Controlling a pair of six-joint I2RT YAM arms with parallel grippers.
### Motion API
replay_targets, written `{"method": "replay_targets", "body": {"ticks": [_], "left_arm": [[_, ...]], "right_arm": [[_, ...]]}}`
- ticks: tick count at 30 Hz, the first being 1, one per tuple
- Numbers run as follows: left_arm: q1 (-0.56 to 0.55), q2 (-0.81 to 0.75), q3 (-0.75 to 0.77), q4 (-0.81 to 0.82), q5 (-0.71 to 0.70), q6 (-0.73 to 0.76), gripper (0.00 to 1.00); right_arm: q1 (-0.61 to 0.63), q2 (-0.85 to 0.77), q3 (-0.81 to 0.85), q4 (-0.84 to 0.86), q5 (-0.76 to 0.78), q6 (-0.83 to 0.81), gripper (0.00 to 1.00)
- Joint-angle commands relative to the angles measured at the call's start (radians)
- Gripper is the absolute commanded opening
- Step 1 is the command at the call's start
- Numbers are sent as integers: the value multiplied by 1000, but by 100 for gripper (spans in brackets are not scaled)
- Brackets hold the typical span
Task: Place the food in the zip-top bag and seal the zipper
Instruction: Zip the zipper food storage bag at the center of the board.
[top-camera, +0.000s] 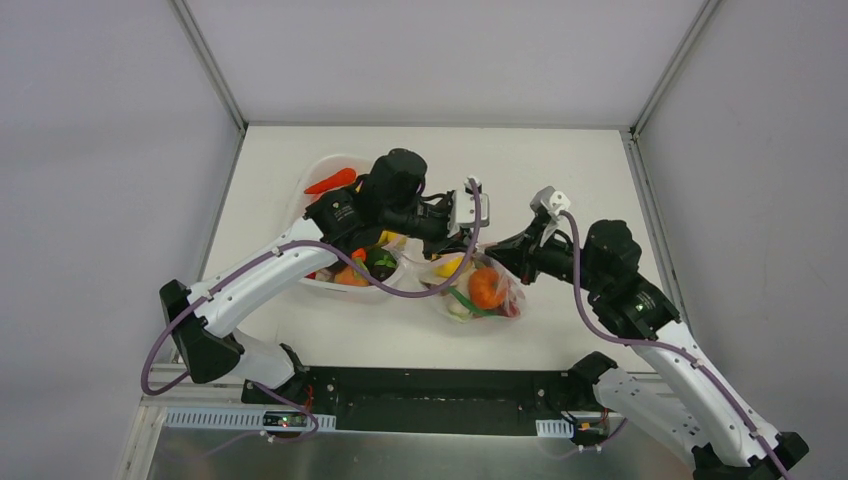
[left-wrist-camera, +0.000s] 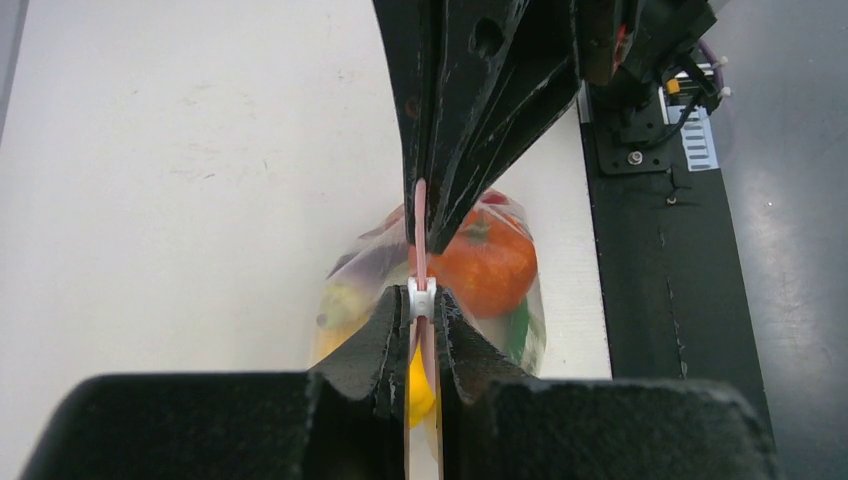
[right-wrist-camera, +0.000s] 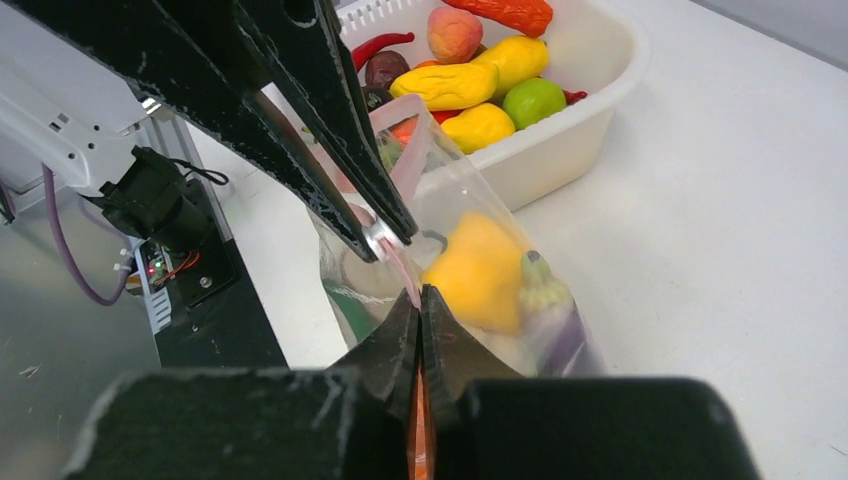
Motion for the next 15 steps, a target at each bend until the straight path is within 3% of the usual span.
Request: {"method": "replay_targets", "body": {"ticks": [1,15], "left_arm": [[19,-84,-66,-37,-63,6,0],[120,-269,-225,-59,-135,8,0]], "right_arm": [[-5,-65,-16,93,108,18,0],[-4,-152,-60,130,222,45,0]]}}
